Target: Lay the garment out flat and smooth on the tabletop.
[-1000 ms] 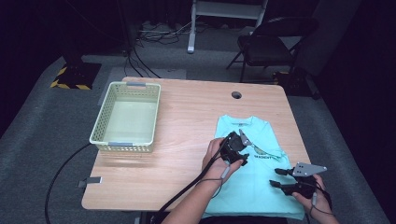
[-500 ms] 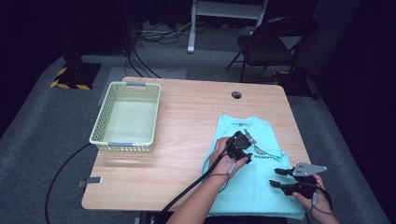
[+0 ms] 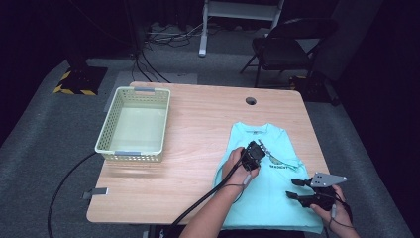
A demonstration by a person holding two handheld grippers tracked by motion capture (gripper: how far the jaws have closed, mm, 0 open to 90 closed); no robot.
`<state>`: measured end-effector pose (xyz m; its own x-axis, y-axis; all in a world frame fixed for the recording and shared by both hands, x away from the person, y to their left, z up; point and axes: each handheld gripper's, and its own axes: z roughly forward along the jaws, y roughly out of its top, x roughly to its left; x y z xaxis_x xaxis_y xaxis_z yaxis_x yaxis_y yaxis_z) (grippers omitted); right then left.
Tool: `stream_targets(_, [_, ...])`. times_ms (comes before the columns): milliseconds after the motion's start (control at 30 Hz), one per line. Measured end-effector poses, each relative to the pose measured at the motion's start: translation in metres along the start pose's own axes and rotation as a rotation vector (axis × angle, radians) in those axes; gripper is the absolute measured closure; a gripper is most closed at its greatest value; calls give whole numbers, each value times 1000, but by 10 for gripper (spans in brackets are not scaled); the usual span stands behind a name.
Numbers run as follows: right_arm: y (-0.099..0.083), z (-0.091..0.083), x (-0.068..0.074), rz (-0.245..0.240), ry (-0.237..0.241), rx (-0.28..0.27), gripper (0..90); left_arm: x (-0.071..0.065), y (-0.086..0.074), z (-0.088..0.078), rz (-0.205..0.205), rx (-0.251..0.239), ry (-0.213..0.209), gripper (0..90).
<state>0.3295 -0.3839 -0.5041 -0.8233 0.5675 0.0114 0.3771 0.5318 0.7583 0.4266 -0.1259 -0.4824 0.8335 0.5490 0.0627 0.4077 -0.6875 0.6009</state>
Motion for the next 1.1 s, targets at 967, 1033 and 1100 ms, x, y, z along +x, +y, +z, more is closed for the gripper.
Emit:
stream_targets(967, [11,-24,2,-1,-42,-109,448,58,-19,-83,-126,-128,161,876])
stream_targets(1033, [14,-29,3,-5,-47,-133,450,64,-21,-88,-143,-126,175,876])
stream_targets(1100, [16,-30,3,-6,-41,-142,450,72,-25,-93,-154,-126,195,876])
